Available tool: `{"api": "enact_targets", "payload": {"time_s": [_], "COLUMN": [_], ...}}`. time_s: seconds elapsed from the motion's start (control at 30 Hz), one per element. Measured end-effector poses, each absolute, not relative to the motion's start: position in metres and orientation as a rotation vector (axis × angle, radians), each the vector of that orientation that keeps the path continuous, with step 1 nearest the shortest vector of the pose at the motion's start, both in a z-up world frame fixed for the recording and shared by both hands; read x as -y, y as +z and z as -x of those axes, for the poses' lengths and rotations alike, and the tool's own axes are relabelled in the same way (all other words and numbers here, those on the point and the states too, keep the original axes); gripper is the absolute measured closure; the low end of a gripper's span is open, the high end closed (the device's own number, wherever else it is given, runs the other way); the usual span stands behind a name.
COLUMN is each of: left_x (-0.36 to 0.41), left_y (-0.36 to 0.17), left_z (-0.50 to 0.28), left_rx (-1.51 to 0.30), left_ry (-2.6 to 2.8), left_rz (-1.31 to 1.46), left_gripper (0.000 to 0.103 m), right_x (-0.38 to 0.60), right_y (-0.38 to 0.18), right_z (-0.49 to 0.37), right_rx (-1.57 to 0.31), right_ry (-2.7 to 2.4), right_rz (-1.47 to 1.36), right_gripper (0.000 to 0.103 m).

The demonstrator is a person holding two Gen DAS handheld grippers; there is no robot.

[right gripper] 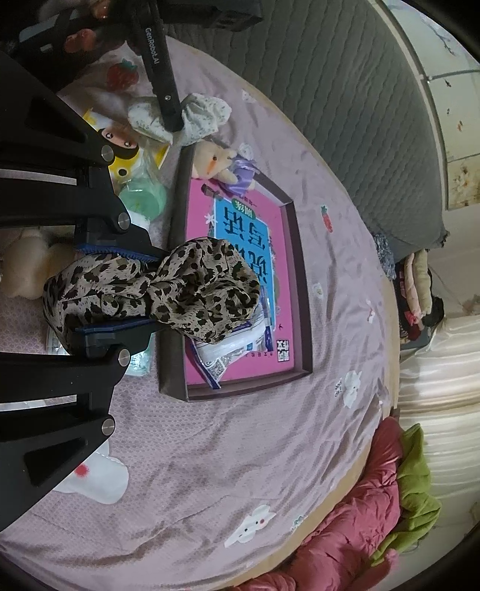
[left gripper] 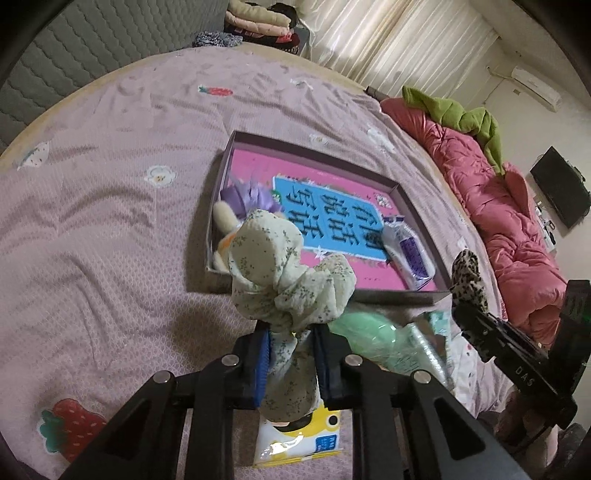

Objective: Organize soft objects
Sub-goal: 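Carry both scrunchies over the tray with both tools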

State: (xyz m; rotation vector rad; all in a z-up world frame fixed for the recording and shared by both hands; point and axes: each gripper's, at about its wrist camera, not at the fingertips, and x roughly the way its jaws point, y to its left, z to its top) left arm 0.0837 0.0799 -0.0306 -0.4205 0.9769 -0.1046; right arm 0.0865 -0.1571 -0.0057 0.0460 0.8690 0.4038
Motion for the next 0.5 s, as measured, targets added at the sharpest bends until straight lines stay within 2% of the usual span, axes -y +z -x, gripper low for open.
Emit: {"api": "enact_targets", "payload": {"time_s": [0.5], "left_x": [-0.069], "left_y": [-0.002], "left_z": [-0.085], "left_rx": [-0.927], "left_ry": [-0.123], "left_rz": [0.384], "left_gripper": [0.081], "right_x": [0.151], "right_y": [0.014], "right_z": [-0.089], "right_rx": [-0.819], "right_ry": [0.413], "right_rz": [-0.043], "right_gripper": [0.076]}}
